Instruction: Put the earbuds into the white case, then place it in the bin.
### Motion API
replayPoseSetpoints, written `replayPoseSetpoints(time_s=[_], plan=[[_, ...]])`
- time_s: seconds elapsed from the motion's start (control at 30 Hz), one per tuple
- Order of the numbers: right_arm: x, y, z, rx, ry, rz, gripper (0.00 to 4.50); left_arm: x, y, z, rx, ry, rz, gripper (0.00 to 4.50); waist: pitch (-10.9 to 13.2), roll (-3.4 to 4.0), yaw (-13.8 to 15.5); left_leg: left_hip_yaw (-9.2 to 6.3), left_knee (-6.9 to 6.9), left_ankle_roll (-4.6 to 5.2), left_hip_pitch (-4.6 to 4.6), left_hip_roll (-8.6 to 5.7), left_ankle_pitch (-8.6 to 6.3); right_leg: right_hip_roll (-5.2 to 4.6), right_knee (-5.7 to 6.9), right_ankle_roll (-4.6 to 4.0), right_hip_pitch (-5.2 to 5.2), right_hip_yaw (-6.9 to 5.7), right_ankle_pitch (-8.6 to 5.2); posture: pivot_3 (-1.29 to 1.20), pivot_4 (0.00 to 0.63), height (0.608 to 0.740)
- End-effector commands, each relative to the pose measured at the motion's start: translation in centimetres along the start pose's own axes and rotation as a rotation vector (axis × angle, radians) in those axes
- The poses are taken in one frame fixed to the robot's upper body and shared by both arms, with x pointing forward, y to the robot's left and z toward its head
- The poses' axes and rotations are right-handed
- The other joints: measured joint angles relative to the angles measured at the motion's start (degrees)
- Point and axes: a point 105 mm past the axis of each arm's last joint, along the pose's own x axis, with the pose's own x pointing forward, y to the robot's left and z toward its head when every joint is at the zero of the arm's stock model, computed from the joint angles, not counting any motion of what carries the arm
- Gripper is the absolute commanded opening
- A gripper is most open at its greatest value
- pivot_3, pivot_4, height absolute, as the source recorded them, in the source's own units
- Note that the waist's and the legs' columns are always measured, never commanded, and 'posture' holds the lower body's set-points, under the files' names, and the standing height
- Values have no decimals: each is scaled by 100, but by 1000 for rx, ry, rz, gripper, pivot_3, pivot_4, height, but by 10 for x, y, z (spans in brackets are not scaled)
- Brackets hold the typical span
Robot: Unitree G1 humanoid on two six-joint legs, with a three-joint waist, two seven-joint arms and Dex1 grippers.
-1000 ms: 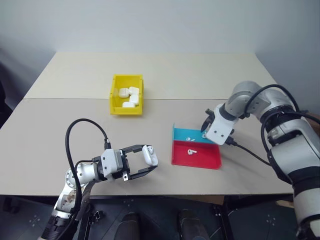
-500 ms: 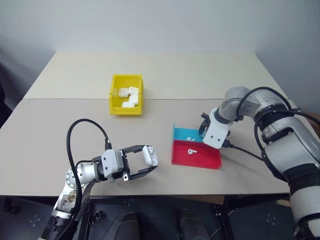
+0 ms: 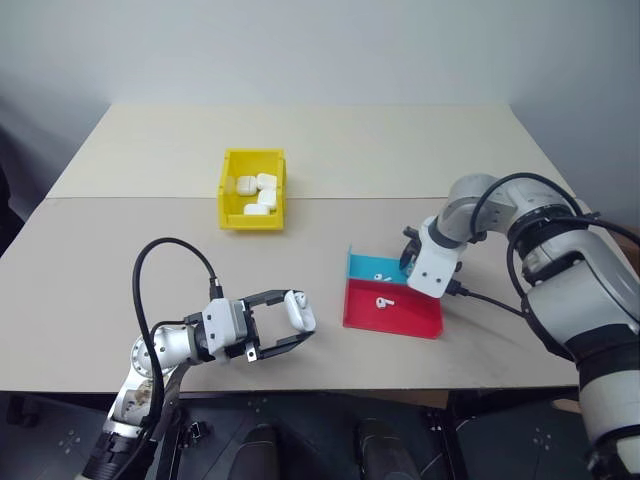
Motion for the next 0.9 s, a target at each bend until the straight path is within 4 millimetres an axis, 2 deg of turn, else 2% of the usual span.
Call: replayPoseSetpoints(time_s=[0.03, 0.1, 0.2, 0.9], plan=[[-11, -7, -6, -16, 36, -17, 2149, 2, 0, 11, 45, -37, -2, 2807, 0, 0, 0, 0, 0, 0, 0, 0, 0, 0, 0, 0, 0, 0, 0, 0, 150, 740], [-10, -7, -6, -17, 36, -15, 2149, 2, 0, 11, 45, -36, -1, 2807, 0, 0, 0, 0, 0, 0, 0, 0, 0, 0, 0, 0, 0, 0, 0, 0, 150, 740], [-10, -7, -7, -20, 43, -18, 1264, 1, 0, 11, 42, -33, -1, 2807, 0, 0, -1, 0, 0, 0, 0, 0, 0, 0, 0, 0, 0, 0, 0, 0, 150, 740], [-9, -7, -6, -17, 36, -32, 1264, 2, 0, 11, 41, -34, -1, 2807, 0, 0, -3, 0, 0, 0, 1, 0, 0, 0, 1, 0, 0, 0, 0, 0, 150, 740]])
